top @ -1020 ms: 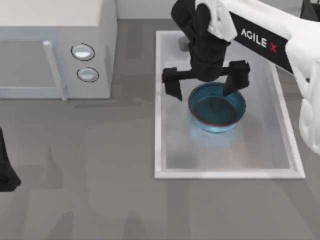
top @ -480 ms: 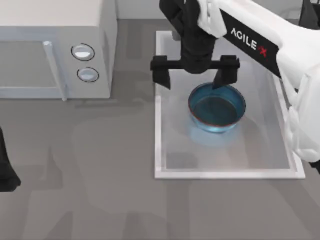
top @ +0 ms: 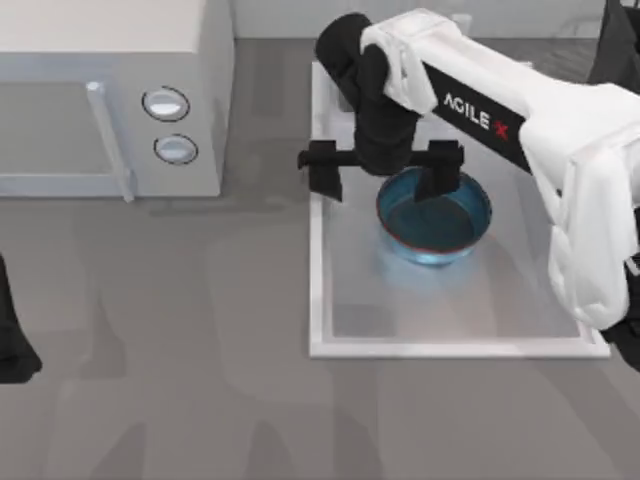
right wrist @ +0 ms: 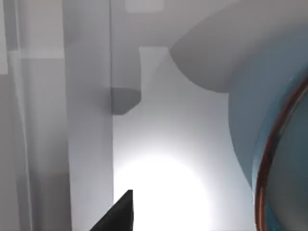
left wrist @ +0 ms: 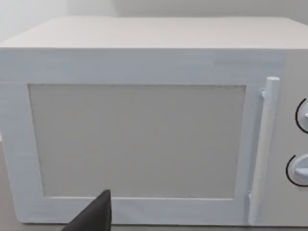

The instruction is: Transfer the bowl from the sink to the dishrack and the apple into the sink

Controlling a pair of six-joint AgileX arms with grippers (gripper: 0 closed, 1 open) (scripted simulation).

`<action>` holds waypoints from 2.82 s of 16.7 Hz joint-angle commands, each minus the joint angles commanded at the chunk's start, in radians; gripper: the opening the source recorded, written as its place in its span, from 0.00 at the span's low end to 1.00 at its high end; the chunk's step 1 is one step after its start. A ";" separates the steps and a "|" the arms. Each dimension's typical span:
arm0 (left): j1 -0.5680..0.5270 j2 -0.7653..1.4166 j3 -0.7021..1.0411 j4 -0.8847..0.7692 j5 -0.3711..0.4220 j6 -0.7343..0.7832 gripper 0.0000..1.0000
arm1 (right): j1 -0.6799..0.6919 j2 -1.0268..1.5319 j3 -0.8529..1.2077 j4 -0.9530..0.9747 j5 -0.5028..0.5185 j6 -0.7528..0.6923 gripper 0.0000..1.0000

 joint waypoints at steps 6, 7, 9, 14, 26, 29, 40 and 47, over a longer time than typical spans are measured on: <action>0.000 0.000 0.000 0.000 0.000 0.000 1.00 | -0.006 0.066 -0.011 0.073 0.000 -0.006 1.00; 0.000 0.000 0.000 0.000 0.000 0.000 1.00 | -0.006 0.066 -0.011 0.073 0.000 -0.006 1.00; 0.000 0.000 0.000 0.000 0.000 0.000 1.00 | -0.006 0.066 -0.011 0.073 0.000 -0.006 0.85; 0.000 0.000 0.000 0.000 0.000 0.000 1.00 | -0.006 0.066 -0.011 0.073 0.000 -0.006 0.47; 0.000 0.000 0.000 0.000 0.000 0.000 1.00 | -0.006 0.066 -0.011 0.073 0.000 -0.006 0.00; 0.000 0.000 0.000 0.000 0.000 0.000 1.00 | -0.009 0.059 -0.014 0.074 0.001 -0.006 0.00; 0.000 0.000 0.000 0.000 0.000 0.000 1.00 | 0.206 -0.425 -0.294 -0.165 0.026 0.209 0.00; 0.000 0.000 0.000 0.000 0.000 0.000 1.00 | 0.417 -0.925 -0.571 -0.395 0.051 0.411 0.00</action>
